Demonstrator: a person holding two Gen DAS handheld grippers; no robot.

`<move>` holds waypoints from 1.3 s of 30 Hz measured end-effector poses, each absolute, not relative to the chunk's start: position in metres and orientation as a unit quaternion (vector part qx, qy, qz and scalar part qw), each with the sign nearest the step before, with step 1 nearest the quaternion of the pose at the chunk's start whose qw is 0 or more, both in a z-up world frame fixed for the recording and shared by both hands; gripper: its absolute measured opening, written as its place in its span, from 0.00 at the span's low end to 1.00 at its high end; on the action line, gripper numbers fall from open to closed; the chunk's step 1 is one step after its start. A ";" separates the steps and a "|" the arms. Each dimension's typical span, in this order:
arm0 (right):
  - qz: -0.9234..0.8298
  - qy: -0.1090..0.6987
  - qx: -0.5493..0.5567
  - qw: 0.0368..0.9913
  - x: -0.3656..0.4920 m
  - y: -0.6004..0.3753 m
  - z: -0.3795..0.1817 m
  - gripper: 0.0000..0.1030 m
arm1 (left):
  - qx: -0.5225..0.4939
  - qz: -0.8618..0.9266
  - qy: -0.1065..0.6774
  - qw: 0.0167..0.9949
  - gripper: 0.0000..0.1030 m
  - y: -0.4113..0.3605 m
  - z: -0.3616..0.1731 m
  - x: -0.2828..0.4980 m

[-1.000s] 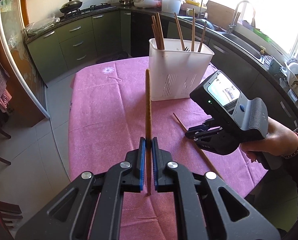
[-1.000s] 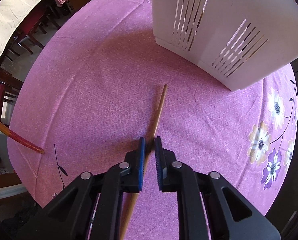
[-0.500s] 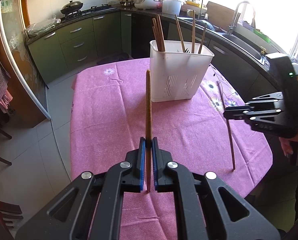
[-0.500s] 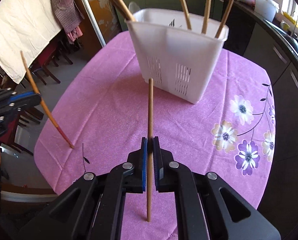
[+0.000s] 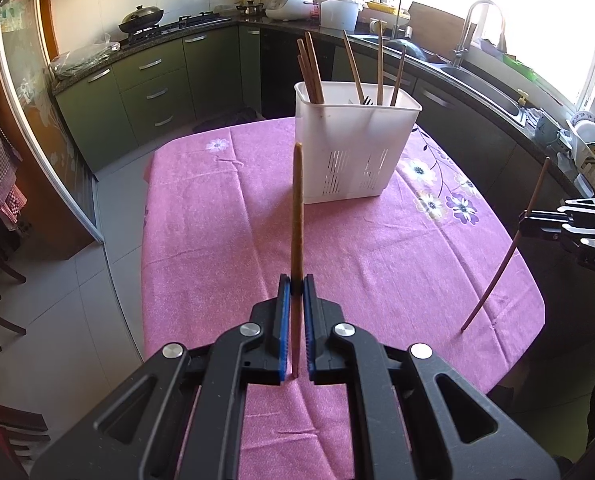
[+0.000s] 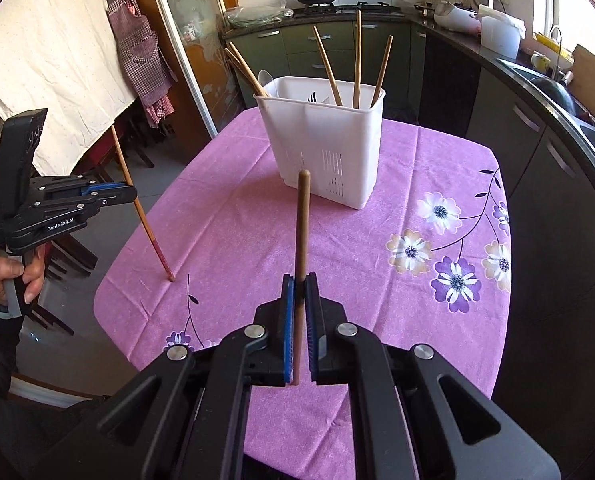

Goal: Organize utensils
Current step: 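Grasp the last chopstick with the right tool while the left tool carries its chopstick upright, then lower the left tool's chopstick into the holder and open it while the right tool lowers its chopstick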

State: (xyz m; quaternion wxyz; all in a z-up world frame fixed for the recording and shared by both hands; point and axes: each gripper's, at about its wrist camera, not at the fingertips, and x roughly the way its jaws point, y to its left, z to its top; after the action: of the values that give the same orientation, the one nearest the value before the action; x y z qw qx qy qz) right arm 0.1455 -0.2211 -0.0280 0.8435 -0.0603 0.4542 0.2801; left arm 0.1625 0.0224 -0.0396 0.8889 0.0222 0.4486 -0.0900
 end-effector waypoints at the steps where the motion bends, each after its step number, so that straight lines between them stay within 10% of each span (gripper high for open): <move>1: 0.281 0.454 -0.060 0.844 0.146 -0.222 -0.029 0.06 | 0.023 -0.090 0.448 0.889 0.06 0.022 -0.039 0.162; 39: 0.275 0.342 -0.040 0.898 0.232 -0.230 0.136 0.06 | 0.020 -0.121 0.302 0.945 0.06 -0.051 0.118 0.291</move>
State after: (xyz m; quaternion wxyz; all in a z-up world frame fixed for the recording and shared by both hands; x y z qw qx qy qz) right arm 0.2323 -0.2298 0.1357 0.8976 -0.0397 0.3422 0.2750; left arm 0.2913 -0.0509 0.1176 0.9452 0.0198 0.3025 -0.1213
